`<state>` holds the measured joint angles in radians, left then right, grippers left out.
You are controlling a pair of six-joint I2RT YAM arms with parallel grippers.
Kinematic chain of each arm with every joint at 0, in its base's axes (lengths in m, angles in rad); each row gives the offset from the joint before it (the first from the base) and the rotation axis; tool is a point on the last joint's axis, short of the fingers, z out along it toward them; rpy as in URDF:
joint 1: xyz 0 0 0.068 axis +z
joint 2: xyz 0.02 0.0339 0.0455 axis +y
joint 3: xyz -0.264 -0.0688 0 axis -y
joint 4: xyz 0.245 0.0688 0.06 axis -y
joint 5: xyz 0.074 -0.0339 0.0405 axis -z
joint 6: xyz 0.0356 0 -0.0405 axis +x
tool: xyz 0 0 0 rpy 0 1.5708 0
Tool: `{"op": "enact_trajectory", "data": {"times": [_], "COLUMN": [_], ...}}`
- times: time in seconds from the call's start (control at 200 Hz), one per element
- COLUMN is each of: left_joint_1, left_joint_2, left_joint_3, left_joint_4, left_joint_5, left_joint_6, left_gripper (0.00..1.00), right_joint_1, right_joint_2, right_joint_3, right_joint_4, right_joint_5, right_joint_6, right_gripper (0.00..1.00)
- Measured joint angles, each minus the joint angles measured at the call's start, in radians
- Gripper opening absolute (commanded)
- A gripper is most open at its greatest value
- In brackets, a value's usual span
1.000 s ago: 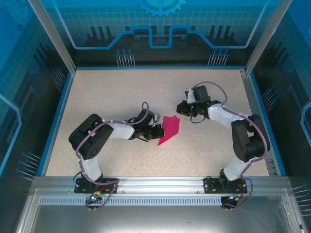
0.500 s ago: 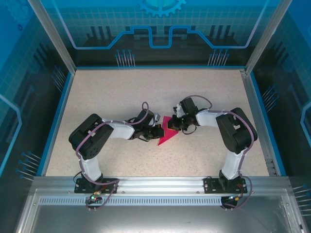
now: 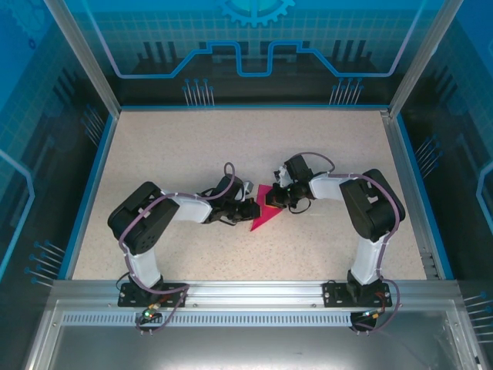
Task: Fold a paper plane with a square sheet of paper (pick it up from the middle)
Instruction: Fourth fold the wing at the center of the table.
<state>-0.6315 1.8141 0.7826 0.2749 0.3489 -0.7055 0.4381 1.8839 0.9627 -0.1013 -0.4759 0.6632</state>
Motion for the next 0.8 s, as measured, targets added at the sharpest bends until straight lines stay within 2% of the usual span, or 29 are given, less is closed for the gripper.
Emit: {"op": "enact_trajectory", "data": {"times": [0.51, 0.8], "left_joint_1": [0.0, -0.021], "left_joint_2": [0.002, 0.061], "left_joint_3": [0.054, 0.133], "left_joint_4": [-0.009, -0.108], "left_joint_5": [0.048, 0.033], "left_joint_6": [0.006, 0.035], "left_gripper": [0.12, 0.1], "right_joint_1": [0.0, 0.0], "right_joint_2": [0.002, 0.006], "right_joint_3": [0.002, 0.008], "right_joint_4": [-0.002, -0.01], "right_joint_5": [0.0, 0.0], "right_joint_6": [-0.002, -0.002], "right_gripper": [0.03, 0.02]}}
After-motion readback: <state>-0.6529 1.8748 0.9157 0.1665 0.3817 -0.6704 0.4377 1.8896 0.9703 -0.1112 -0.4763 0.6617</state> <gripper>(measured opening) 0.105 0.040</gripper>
